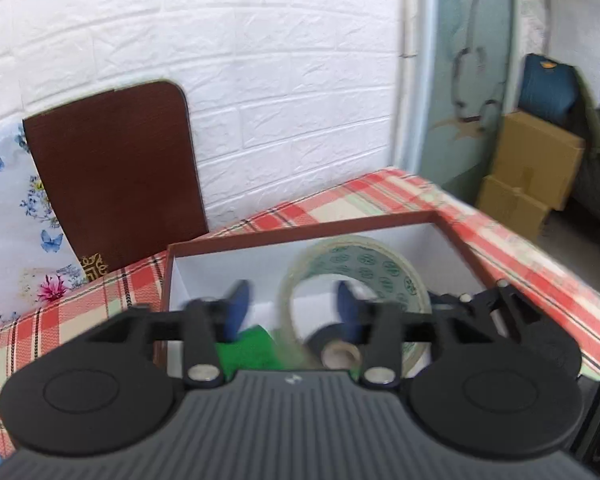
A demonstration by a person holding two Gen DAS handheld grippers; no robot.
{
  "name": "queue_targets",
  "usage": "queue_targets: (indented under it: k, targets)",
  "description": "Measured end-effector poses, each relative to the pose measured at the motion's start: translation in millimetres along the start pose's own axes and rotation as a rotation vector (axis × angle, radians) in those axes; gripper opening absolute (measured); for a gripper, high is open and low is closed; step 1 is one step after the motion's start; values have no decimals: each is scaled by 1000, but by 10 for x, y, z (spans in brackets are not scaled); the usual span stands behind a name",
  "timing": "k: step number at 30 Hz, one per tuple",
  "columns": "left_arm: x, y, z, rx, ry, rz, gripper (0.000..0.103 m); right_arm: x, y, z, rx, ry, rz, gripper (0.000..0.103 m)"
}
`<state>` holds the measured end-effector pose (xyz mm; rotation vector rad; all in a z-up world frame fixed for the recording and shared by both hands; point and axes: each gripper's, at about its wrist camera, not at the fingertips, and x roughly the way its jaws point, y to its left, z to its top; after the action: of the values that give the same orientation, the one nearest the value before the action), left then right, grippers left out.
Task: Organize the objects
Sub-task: 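Lower the clear packing tape roll into the brown box and open the left gripper, then move both grippers back toward the red tape roll on the table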
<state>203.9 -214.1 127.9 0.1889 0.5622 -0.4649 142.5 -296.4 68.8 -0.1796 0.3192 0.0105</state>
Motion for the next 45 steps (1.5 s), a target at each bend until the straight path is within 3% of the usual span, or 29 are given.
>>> queue_targets:
  k: [6, 14, 21, 29, 45]
  targets:
    - [95, 27, -149, -14, 20, 25, 54, -217, -167, -159, 92, -74, -29, 85]
    - [-303, 50, -357, -31, 14, 1, 56, -841, -117, -319, 242, -119, -35, 86]
    - [-641, 217, -649, -76, 56, 33, 57, -850, 367, -427, 238, -47, 50, 86]
    - [-897, 590, -1050, -151, 116, 129, 59, -979, 794, -514, 238, 53, 154, 86]
    - [-1139, 1200, -1652, -216, 162, 264, 61, -1051, 1265, -554, 175, 134, 207, 86]
